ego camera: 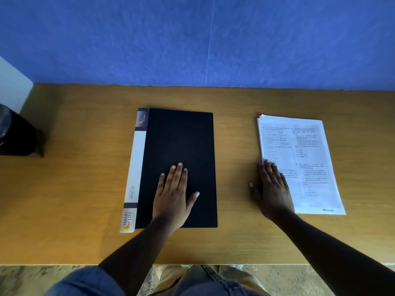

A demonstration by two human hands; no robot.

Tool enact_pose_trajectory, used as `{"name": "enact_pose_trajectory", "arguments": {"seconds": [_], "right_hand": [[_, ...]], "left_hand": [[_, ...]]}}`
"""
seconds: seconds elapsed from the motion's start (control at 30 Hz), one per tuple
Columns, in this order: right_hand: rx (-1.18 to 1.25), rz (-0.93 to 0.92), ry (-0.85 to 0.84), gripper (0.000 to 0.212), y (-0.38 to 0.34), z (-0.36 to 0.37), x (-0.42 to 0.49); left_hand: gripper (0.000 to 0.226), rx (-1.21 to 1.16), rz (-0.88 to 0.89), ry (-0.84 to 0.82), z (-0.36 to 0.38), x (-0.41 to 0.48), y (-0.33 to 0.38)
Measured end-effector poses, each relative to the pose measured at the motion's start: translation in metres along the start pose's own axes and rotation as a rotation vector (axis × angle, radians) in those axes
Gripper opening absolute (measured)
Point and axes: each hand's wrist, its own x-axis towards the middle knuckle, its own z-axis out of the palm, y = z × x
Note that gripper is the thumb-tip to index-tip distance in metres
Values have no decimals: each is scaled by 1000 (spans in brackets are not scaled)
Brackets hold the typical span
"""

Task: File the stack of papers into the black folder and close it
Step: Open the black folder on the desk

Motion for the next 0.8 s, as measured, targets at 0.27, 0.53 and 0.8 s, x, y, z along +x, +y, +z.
{"name": "enact_pose_trajectory", "arguments": {"seconds": [0.27,0.53,0.8], "right_hand": [[73,-23,23,73,-13,-7,-15],[304,-28,38,63,-45,0,-57],[405,-72,-74,67,-71,1,-70]], "left_hand": [[89,-129,57,89,-17,-28,-30],[130,-129,-154,-77,-12,-84,-79],[96,-195,-198,-60,-11,-97,-73]]}}
